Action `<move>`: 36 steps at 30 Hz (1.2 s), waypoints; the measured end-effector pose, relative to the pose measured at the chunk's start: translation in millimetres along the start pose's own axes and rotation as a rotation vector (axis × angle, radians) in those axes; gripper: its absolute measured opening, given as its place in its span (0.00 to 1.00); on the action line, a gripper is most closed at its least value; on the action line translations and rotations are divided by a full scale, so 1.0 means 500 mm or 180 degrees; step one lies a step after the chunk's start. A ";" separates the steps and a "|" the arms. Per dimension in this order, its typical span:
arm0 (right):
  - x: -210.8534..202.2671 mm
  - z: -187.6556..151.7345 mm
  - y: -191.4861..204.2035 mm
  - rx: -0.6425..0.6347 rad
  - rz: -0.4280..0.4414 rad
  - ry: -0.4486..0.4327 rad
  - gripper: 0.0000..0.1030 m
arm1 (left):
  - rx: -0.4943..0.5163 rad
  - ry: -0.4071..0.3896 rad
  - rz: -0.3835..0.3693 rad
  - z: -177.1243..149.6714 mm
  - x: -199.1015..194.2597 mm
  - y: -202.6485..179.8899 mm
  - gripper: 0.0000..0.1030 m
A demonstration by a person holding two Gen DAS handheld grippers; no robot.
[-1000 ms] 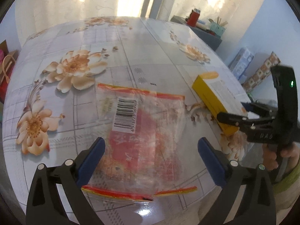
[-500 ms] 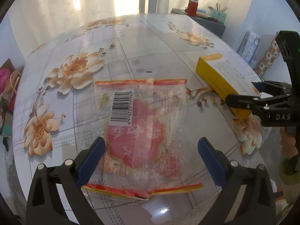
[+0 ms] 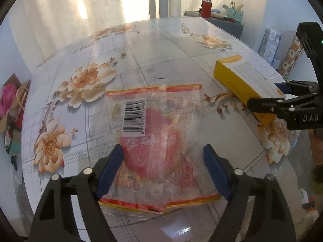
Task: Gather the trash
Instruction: 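Reach the left gripper to the pink snack bag while the right holds the box, then close the left gripper on the snack bag edge and lift it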
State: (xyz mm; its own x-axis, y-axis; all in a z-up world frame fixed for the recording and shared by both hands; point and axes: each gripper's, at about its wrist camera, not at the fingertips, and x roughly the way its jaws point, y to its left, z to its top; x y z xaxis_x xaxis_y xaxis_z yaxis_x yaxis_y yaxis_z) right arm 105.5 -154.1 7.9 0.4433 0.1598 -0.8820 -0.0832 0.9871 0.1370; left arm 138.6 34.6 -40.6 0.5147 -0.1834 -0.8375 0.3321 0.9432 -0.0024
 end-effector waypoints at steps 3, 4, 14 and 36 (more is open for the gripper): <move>0.001 0.001 0.000 0.0009 0.0004 -0.0002 0.74 | -0.0011 -0.0027 0.0013 0.002 0.001 0.000 0.62; 0.002 0.001 -0.001 0.0012 0.0007 -0.0005 0.74 | -0.0008 -0.0038 0.0023 0.003 0.000 -0.001 0.58; 0.002 -0.004 0.008 0.0024 -0.0031 -0.0023 0.73 | -0.0056 -0.0051 0.0047 0.008 -0.006 0.001 0.29; -0.015 -0.014 -0.009 0.0240 0.0013 -0.0100 0.68 | -0.0077 -0.0278 0.0046 0.024 -0.052 -0.023 0.10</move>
State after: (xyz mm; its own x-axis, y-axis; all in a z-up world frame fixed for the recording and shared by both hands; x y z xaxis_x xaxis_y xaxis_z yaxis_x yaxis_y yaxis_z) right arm 96.4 -159.7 11.0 0.4710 0.1630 -0.8669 -0.0182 0.9844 0.1752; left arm 130.9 25.1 -12.3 0.5867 -0.1922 -0.7867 0.3055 0.9522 -0.0047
